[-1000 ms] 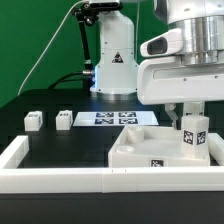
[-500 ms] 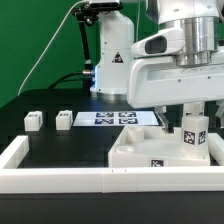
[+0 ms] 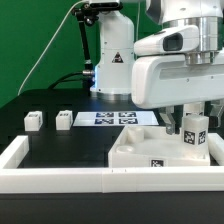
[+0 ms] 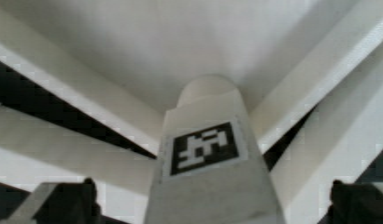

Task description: Assemble square table

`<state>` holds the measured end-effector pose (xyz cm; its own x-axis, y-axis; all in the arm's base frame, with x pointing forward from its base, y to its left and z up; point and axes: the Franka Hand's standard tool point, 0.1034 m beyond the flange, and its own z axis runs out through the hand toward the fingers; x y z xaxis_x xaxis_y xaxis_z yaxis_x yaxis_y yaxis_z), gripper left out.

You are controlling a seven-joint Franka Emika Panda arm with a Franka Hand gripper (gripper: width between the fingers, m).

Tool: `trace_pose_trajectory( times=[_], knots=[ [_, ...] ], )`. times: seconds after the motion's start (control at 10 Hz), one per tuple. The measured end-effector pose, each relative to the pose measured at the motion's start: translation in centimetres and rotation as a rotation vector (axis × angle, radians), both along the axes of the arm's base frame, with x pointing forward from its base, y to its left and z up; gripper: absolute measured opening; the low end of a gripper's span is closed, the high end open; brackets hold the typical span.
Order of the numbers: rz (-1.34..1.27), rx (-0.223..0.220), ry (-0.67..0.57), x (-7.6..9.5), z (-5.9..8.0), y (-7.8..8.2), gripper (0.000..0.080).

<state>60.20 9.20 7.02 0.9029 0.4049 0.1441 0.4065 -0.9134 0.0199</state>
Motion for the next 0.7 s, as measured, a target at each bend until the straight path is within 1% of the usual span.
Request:
trace_pose_trajectory(
  times=[0.1,0.2,0.3,0.4,0.7],
  knots=[
    [-0.001,0.000,0.000,-0.01,-0.02,0.00,0.0629],
    [-0.001,0.000,0.001,-0.02,-0.04,-0.01,0.0405],
    [-0.001,0.000,0.001,-0.02,-0.05,-0.01,0.0405],
    [-0.001,0.000,0.001,-0.03,-0.07,-0.01,0.0288],
    [-0.049,0.008,0.003,-0.04,-0.09,0.00,0.0290]
  ],
)
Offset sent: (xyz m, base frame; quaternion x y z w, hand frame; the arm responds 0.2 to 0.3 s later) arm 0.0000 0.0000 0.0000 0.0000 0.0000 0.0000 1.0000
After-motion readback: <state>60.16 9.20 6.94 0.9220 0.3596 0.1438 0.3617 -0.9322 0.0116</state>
